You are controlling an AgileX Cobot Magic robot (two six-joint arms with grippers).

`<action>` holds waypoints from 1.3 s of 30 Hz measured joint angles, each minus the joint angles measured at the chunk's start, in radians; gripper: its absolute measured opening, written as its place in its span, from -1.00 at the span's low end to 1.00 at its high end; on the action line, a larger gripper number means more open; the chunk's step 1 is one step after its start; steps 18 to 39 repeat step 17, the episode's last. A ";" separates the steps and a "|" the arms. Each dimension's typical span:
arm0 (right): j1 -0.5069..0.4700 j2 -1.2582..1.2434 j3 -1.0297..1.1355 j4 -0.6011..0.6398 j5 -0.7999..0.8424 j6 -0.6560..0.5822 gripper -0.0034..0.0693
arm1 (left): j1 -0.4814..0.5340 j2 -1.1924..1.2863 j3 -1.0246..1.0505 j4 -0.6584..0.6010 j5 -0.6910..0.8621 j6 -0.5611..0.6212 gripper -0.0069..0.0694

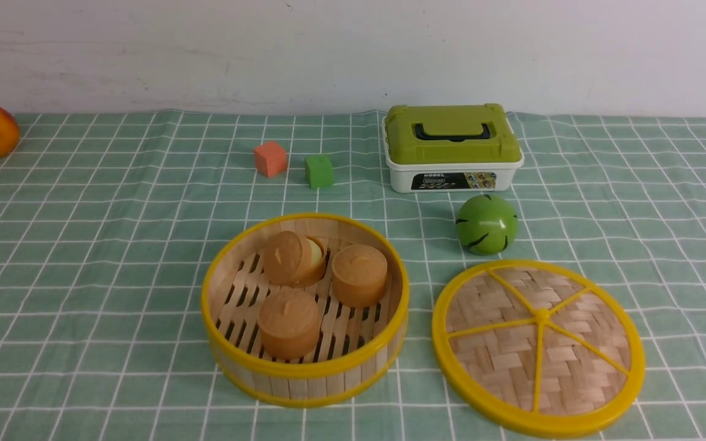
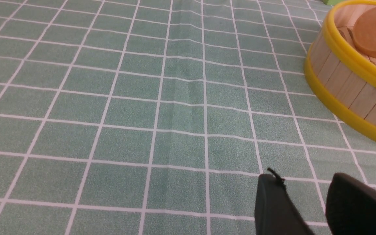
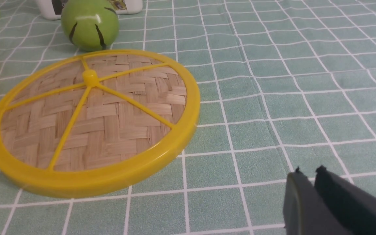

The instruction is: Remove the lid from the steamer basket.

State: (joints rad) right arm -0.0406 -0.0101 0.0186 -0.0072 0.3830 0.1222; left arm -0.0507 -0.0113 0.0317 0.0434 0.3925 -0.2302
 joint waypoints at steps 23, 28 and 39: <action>0.000 0.000 0.000 0.000 0.000 0.000 -0.72 | 0.000 0.000 0.000 0.000 0.000 0.000 -0.19; 0.000 0.000 0.000 0.000 0.000 0.000 -0.72 | 0.000 0.000 0.000 0.000 0.000 0.000 -0.19; 0.000 0.000 0.000 0.000 0.000 0.000 -0.72 | 0.000 0.000 0.000 0.000 0.000 0.000 -0.19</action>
